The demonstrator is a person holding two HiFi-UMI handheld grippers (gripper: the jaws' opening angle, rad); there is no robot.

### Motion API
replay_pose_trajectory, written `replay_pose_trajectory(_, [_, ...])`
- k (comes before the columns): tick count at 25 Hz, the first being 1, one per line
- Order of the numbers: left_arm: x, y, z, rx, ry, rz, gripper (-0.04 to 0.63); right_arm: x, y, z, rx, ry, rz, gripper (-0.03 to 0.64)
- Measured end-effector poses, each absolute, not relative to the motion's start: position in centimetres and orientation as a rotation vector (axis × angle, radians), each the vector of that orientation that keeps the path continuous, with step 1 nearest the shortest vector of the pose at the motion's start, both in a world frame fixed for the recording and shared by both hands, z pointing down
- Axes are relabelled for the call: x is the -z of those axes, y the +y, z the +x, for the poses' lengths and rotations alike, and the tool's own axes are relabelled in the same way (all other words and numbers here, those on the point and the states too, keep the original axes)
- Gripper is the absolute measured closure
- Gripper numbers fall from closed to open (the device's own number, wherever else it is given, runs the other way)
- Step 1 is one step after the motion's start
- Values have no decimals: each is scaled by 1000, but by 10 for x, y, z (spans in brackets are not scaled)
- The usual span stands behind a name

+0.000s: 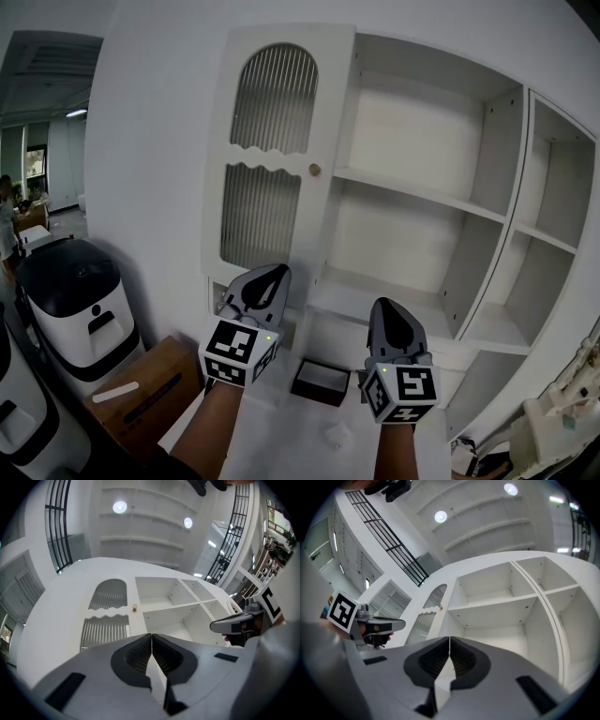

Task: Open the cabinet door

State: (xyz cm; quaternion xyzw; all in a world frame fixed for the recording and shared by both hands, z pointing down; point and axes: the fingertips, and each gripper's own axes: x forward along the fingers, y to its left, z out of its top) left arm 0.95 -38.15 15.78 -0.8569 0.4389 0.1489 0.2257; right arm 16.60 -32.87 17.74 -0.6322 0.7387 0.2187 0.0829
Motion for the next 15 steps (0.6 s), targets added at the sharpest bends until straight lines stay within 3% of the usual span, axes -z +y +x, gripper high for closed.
replay_pose_trajectory(15, [-76, -397, 14, -472, 1151, -2327, 586, -106, -345, 149, -740, 2194, -1817, 595])
